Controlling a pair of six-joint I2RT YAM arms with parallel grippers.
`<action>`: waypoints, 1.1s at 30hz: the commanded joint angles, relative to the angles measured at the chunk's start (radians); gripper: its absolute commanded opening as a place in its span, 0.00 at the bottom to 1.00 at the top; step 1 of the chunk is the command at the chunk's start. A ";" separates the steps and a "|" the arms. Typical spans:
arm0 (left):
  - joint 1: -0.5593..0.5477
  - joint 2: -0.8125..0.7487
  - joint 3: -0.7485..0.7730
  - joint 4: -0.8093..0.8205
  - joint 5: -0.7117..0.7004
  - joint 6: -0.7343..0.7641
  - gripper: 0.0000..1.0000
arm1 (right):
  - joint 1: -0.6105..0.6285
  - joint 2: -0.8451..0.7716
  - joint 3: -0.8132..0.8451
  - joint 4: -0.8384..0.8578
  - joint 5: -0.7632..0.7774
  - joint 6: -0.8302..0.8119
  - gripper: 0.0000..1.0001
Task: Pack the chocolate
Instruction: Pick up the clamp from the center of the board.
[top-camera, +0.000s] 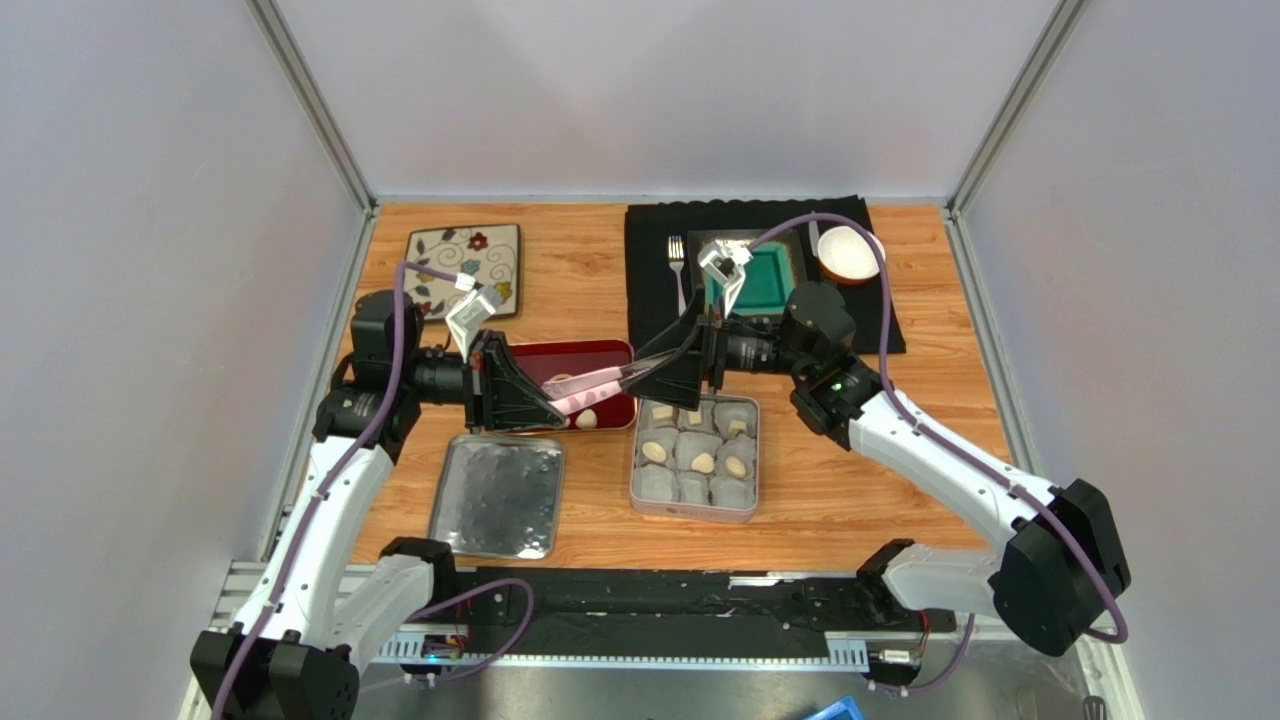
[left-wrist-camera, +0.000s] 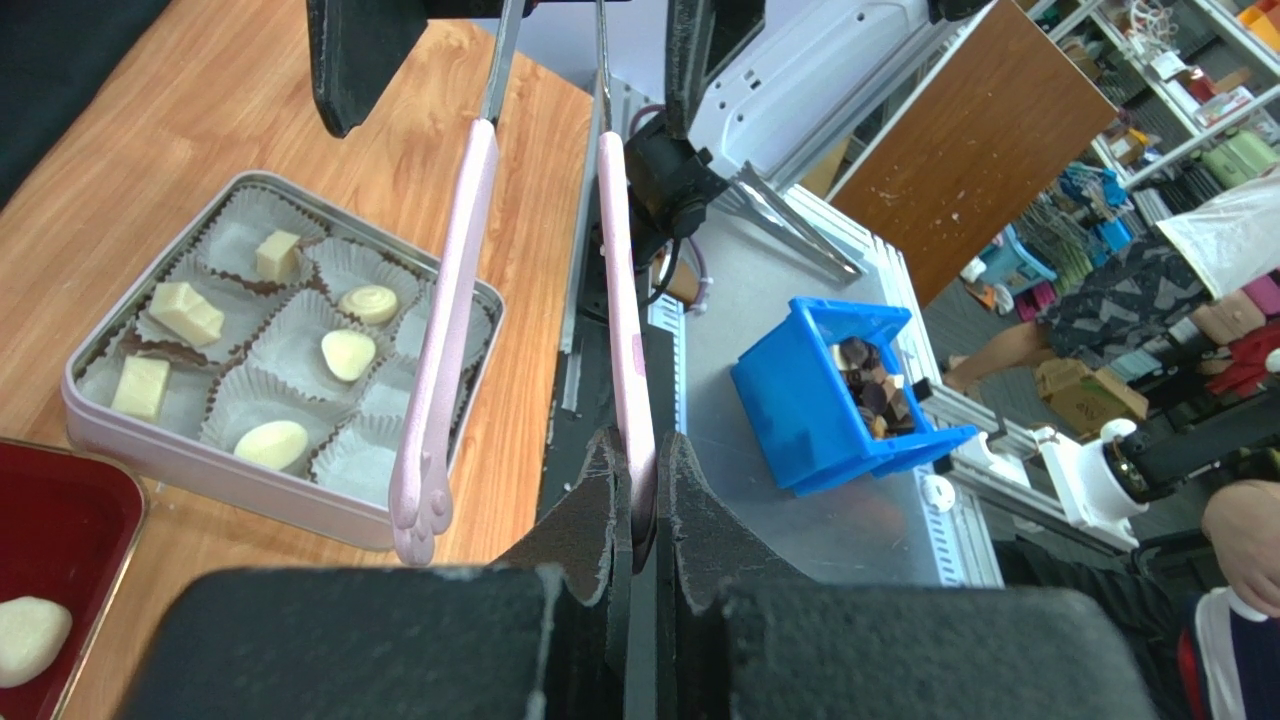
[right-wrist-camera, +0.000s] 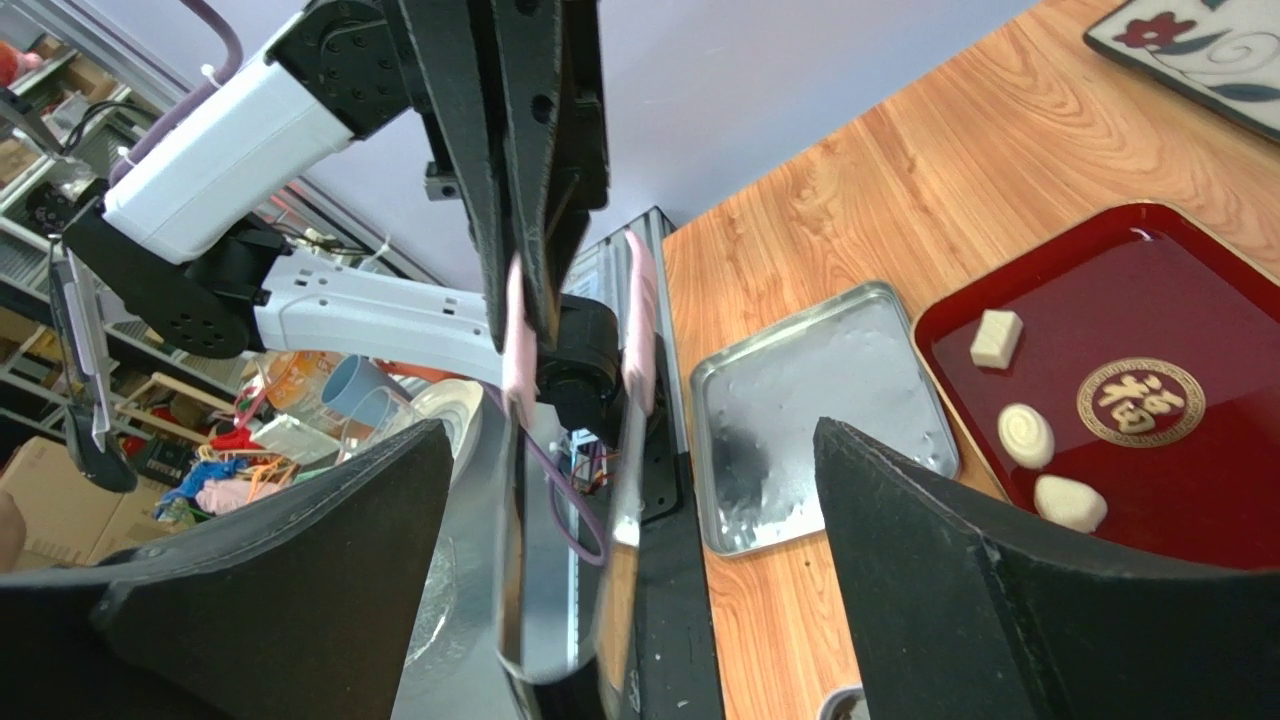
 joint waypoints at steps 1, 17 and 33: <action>0.005 -0.015 -0.009 0.027 0.092 0.001 0.00 | 0.042 0.025 0.081 0.053 0.034 -0.013 0.92; 0.005 -0.010 -0.002 0.024 0.079 0.003 0.00 | 0.148 0.049 0.137 -0.080 0.122 -0.125 0.65; 0.005 -0.001 0.004 0.013 0.061 0.009 0.00 | 0.148 -0.060 0.114 -0.211 0.108 -0.181 0.60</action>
